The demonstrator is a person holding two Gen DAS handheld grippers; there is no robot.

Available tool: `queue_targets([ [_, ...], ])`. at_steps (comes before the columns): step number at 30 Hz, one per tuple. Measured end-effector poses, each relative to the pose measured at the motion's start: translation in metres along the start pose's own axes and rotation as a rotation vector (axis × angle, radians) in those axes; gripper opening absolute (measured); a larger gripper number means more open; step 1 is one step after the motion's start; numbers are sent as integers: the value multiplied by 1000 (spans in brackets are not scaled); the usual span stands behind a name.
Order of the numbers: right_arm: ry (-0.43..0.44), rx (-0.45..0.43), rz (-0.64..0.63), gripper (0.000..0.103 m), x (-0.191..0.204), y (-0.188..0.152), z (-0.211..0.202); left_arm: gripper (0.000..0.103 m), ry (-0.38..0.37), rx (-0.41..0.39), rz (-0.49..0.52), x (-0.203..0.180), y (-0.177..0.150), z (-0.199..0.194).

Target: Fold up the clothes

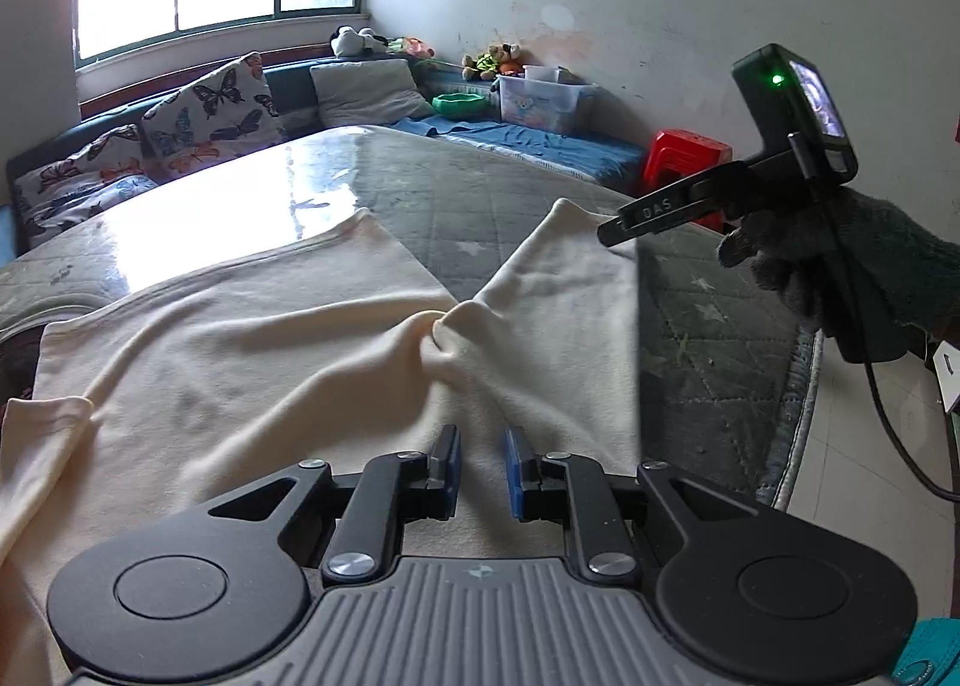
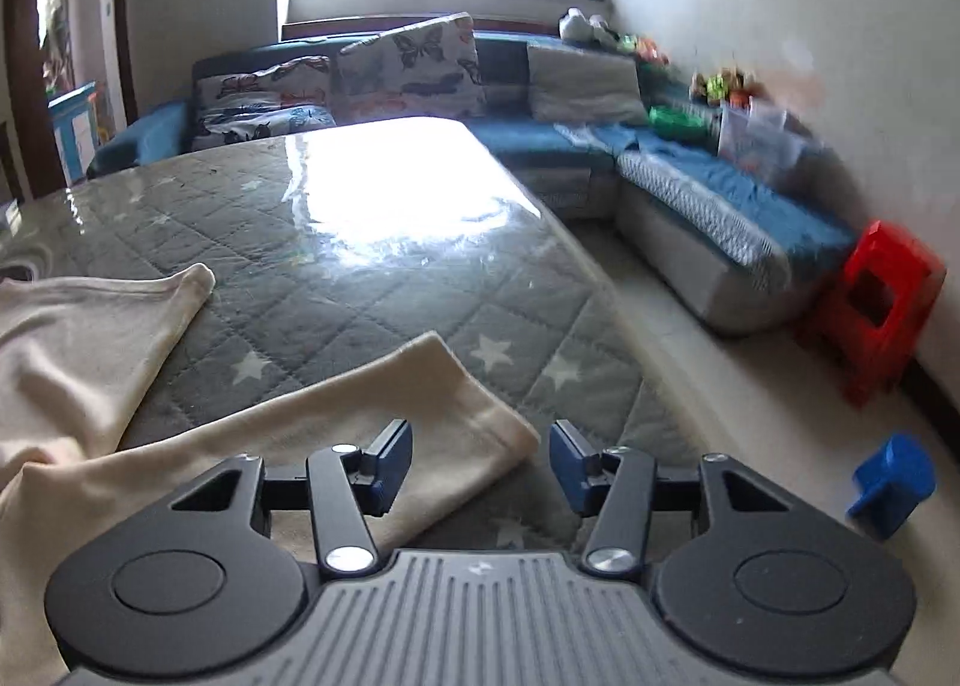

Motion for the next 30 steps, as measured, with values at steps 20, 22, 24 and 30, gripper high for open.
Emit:
queue_targets([
  [20,-170,-11,-46,9,-24,-20,-46,32,-113,10,-12,-13,2,12],
  [22,-160,-25,-36,9,-22,-17,-48,32,-118,8,1,-14,2,8],
  [24,-95,-54,-23,11,-15,-6,-52,32,-113,0,-2,-12,5,6],
  [30,224,-30,-6,11,31,30,-33,34,-96,-1,-25,-10,8,8],
])
Point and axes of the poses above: each gripper's, at about its wrist camera, not at the fingertips, and z roughly the way its jaws point, x to its left, y to its top, the point moved 1 cm from there along z, roughly the way its jaws point, and after that the axes turned 9 degrees about -x, right-handed, at the moved point
